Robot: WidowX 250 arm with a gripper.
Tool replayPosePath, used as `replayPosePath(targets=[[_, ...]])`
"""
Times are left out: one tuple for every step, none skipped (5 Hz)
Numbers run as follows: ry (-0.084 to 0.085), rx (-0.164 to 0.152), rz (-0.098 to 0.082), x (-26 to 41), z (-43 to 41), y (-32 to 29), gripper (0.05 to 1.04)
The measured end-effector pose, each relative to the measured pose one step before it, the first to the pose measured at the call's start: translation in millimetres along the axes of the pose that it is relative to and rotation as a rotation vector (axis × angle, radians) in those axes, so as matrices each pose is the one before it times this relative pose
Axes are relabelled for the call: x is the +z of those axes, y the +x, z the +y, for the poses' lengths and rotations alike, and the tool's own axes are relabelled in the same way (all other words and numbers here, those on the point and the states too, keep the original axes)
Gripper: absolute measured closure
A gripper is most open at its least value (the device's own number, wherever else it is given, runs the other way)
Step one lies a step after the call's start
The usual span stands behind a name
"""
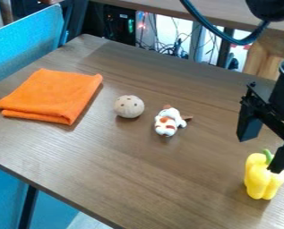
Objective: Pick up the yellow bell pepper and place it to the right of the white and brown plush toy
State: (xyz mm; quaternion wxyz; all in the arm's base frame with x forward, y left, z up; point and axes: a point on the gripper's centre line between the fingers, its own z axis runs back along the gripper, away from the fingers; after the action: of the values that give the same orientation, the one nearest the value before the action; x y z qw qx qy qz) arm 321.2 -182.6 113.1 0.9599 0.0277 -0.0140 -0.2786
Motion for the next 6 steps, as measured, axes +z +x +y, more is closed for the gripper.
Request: replayPosePath(targets=[[0.0041, -0.0252, 0.0232, -5.09, 1.24, 8.13, 0.082], [-0.0007, -0.0383, 0.0138, -7.04, -0.02, 8.62, 0.082], [-0.0187, -0.0325, -0.0094, -4.64, -2.72, 8.18, 0.082], [-0.0103, 0.0017, 0.0072, -7.35, 5.53, 4.42, 0.082], [-0.0067, 0.0264, 0.0217, -5.25, 9.54, -2.11, 0.082], [-0.0138, 0.0023, 0.0122, -3.78, -1.42, 0.05, 0.110]])
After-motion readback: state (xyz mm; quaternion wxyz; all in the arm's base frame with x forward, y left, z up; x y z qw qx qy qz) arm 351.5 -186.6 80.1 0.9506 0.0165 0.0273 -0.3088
